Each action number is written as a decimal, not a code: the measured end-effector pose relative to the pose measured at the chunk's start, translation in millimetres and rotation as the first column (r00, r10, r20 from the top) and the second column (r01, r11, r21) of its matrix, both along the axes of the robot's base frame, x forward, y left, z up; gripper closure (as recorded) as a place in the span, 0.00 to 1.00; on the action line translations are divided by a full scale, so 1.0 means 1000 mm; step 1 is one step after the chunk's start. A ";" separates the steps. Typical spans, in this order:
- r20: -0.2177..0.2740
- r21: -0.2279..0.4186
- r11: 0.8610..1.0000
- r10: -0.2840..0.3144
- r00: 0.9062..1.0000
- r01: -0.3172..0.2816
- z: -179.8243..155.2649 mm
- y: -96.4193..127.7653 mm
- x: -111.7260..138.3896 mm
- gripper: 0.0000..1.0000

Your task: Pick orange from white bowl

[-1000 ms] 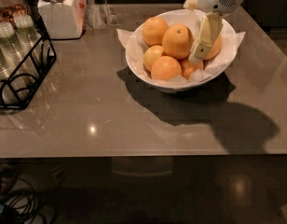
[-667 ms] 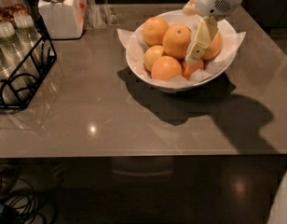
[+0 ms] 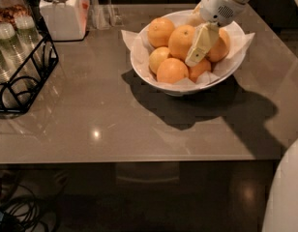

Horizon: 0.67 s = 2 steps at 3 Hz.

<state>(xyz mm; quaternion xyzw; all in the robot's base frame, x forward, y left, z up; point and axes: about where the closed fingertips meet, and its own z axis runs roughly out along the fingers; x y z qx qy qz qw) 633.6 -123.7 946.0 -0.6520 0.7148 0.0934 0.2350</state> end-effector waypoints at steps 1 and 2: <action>0.000 0.000 1.000 0.000 1.000 0.000 0.000 0.000 0.000 0.28; -0.016 0.000 1.000 0.008 1.000 -0.008 -0.006 0.007 0.005 0.15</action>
Offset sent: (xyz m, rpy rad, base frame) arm 0.0039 0.0096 -0.0079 -0.0126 0.0522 0.0223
